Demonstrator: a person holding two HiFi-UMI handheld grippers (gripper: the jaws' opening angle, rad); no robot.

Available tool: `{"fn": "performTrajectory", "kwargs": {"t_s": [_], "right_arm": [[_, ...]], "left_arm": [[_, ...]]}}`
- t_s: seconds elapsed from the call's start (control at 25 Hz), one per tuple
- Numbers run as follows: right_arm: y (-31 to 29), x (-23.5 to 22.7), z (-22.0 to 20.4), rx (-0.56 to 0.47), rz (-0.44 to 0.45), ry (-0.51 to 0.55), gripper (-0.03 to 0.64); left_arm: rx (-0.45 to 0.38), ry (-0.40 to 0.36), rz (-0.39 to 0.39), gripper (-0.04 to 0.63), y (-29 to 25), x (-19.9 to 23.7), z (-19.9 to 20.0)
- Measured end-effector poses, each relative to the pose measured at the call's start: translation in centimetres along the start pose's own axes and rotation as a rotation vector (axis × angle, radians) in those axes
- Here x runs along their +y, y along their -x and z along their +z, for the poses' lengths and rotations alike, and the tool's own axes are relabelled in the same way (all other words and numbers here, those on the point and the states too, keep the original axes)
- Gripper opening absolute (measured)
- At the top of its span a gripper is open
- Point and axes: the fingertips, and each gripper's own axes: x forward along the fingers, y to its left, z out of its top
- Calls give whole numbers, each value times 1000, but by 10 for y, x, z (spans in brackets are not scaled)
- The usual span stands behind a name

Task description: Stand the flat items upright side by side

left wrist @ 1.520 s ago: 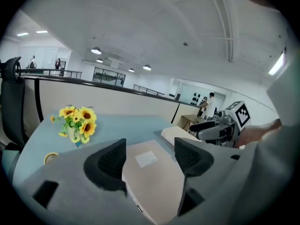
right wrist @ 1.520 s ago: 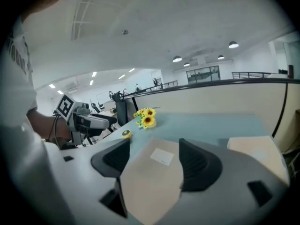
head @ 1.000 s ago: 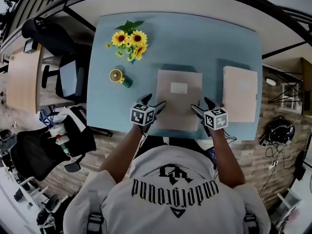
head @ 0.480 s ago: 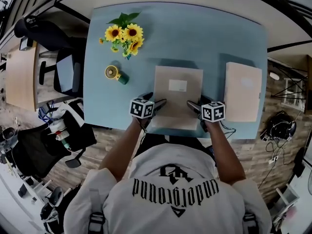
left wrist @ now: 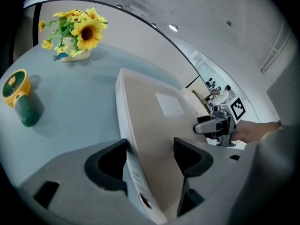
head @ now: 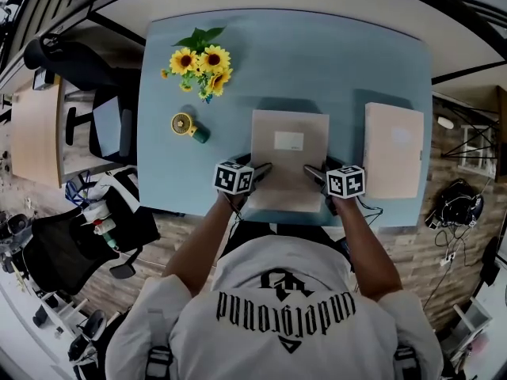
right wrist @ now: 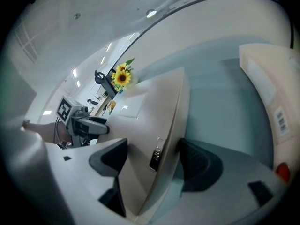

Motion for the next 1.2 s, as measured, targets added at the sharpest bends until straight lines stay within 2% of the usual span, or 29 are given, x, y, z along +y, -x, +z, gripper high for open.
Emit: {"fn": "performTrajectory", "kwargs": {"t_s": [0.16,0.32,0.72,1.04,1.2], "right_arm": [[14,5,24,-58,-37,55,348],[34,11,61,-136,-92,145,347],[78,27,147,-382,-313,467,336],[89,36,163,-535,-435,603,331],[89,37,162,-580,-474,656,330]], "left_arm": [[-35,-68,19,321,9,-9,26],[-99,-181,51,319,23,-20,67],[-298,-457,201,319,53,-38,158],[-430,-543,275,319,53,-40,171],[-450,-551,302,319,52,-39,167]]}}
